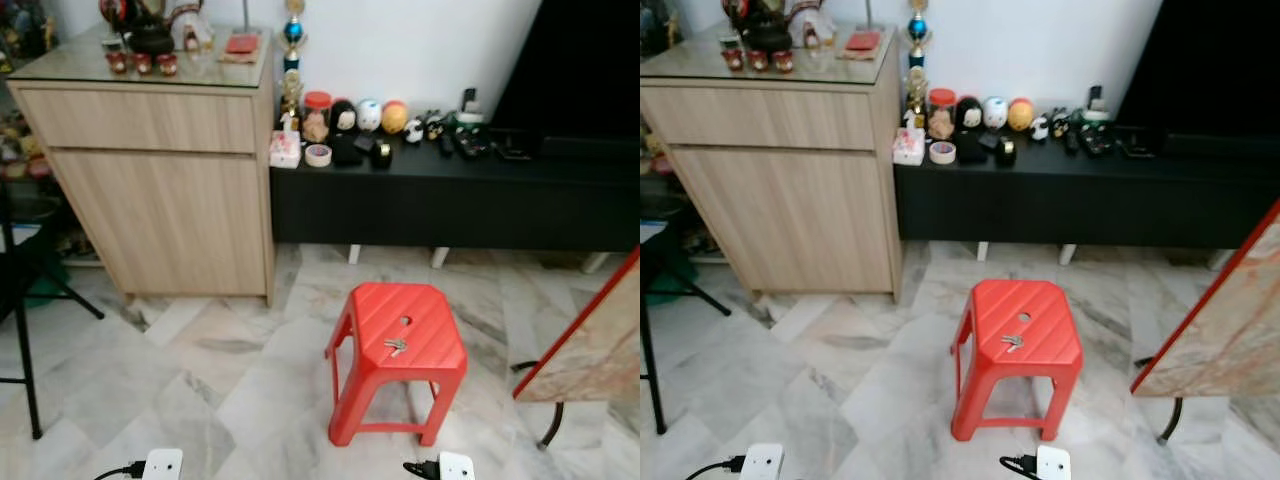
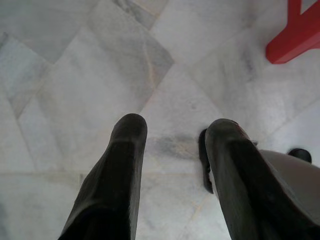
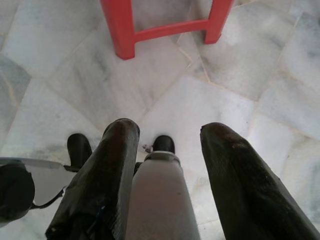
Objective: Hang keys on a hook
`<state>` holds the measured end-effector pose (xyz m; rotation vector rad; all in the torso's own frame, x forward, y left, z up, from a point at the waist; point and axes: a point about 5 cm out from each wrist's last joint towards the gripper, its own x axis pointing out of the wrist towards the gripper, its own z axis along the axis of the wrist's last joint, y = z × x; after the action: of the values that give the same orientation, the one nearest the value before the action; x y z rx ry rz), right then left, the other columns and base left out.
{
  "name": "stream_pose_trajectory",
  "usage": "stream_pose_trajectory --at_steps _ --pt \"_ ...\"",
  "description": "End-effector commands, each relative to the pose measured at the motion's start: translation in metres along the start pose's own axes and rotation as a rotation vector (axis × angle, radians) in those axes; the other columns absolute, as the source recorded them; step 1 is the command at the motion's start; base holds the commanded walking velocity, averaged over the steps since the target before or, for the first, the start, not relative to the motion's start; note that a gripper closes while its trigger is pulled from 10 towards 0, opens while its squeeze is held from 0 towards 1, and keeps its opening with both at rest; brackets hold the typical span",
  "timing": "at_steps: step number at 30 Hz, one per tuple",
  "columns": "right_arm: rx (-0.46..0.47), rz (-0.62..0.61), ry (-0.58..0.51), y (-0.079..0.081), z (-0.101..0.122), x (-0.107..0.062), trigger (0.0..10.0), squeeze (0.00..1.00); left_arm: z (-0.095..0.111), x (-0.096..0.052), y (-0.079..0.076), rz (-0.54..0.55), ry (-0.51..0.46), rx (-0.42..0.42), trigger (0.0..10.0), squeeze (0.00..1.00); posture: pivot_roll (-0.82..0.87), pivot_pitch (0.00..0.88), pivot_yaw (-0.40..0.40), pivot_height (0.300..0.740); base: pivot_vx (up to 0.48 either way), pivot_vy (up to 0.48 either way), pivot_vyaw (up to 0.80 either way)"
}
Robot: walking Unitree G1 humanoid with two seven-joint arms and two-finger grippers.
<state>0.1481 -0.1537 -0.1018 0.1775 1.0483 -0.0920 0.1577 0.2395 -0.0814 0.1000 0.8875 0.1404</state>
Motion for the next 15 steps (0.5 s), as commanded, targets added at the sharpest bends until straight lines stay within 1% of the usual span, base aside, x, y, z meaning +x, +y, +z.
stream_pose_trajectory --at_steps 1,11,15 --pt "0.006 -0.008 -0.021 -0.0025 0.0062 0.0006 10.0 0.00 -0.0022 -0.0003 -0.0038 -0.010 0.006 -0.017 10.0 0.00 0.10 0.000 -0.077 0.740 0.000 0.000 0.00" --pt "0.010 -0.004 -0.026 -0.0013 0.0077 0.0009 10.0 0.00 -0.0034 -0.0005 -0.0036 -0.011 0.011 -0.024 10.0 0.00 0.10 0.000 -0.072 0.740 0.000 0.000 0.00" --pt "0.021 -0.012 -0.023 -0.0099 0.0039 -0.0006 10.0 0.00 -0.0038 -0.0006 -0.0035 -0.010 0.013 -0.023 10.0 0.00 0.10 0.000 -0.070 0.740 0.000 0.000 0.00"
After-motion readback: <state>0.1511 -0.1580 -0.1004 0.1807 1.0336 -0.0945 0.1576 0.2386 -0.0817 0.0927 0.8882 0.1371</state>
